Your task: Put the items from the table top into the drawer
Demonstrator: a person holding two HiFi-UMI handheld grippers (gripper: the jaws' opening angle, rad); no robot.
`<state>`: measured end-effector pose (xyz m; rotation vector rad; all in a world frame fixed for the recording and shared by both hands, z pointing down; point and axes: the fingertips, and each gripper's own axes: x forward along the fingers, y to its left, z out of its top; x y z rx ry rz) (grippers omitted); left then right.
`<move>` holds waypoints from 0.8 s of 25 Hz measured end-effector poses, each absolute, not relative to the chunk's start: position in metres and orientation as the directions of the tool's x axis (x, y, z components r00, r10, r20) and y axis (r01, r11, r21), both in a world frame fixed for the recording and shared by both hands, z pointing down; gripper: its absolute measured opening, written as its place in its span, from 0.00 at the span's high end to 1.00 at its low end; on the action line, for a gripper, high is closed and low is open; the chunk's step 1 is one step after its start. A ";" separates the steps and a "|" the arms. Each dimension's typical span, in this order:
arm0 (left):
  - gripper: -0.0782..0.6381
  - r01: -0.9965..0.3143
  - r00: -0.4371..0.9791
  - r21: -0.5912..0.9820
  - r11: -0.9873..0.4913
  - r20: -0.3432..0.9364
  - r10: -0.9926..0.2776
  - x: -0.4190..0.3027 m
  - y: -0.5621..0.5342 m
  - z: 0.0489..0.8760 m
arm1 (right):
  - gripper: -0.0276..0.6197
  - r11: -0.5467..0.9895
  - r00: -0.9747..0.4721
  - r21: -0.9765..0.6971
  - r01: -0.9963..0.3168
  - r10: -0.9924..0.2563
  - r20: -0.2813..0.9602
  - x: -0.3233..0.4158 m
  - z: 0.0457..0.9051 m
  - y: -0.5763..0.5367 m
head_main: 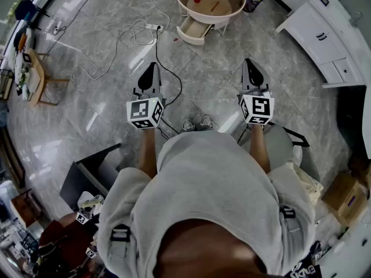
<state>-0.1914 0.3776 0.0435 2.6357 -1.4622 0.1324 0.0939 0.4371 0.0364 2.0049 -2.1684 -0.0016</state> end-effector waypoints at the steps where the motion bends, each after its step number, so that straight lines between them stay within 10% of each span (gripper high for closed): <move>1: 0.87 -0.849 0.528 0.066 -0.524 0.137 -0.838 -0.192 0.377 0.043 | 0.92 0.087 -0.069 0.127 -0.988 -0.988 0.138 0.094 0.036 0.436; 20: 0.87 -0.854 0.519 0.068 -0.515 0.167 -0.838 -0.164 0.386 0.053 | 0.92 0.111 -0.095 0.093 -0.989 -0.982 0.166 0.120 0.052 0.445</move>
